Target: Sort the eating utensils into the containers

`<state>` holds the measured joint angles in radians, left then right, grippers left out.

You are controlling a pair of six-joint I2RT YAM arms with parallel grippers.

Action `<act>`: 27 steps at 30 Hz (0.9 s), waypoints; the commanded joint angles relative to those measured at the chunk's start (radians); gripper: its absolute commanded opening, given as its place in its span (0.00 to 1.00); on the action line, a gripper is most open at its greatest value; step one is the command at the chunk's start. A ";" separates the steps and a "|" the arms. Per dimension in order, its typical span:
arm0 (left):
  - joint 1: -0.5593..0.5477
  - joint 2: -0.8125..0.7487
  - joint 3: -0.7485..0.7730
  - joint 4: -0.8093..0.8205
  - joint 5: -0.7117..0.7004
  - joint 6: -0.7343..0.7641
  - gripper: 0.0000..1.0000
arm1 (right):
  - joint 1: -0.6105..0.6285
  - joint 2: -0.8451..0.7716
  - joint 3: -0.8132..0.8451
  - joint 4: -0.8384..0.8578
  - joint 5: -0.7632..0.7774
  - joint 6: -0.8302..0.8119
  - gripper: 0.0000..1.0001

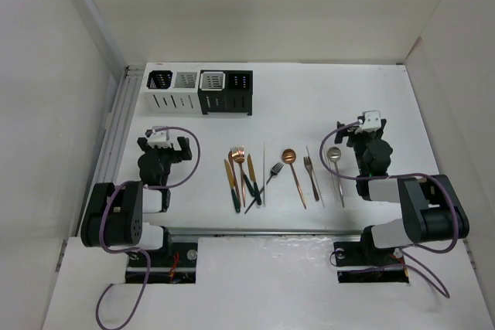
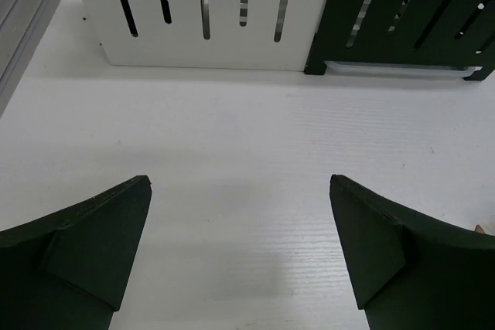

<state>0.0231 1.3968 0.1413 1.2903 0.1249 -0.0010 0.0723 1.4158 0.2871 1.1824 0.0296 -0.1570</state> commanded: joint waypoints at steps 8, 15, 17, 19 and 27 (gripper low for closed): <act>0.000 -0.120 0.000 0.227 0.137 0.056 1.00 | -0.005 -0.224 0.146 -0.299 -0.011 0.004 1.00; -0.034 -0.314 0.455 -0.559 0.159 0.484 1.00 | 0.273 -0.471 0.652 -1.000 0.561 -0.493 1.00; -0.043 -0.276 0.615 -0.664 0.005 0.529 1.00 | 0.308 -0.471 0.661 -1.000 0.672 -0.698 1.00; -0.043 -0.246 0.694 -0.701 -0.080 0.529 1.00 | 0.330 -0.471 0.650 -1.000 0.723 -0.675 1.00; -0.043 -0.216 1.004 -1.074 -0.104 0.357 1.00 | 0.212 -0.241 0.937 -1.897 0.357 0.097 0.77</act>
<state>-0.0177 1.1702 1.0573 0.4416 0.0425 0.4263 0.3336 1.0889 1.1496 -0.2840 0.5137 -0.3405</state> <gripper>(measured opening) 0.997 0.784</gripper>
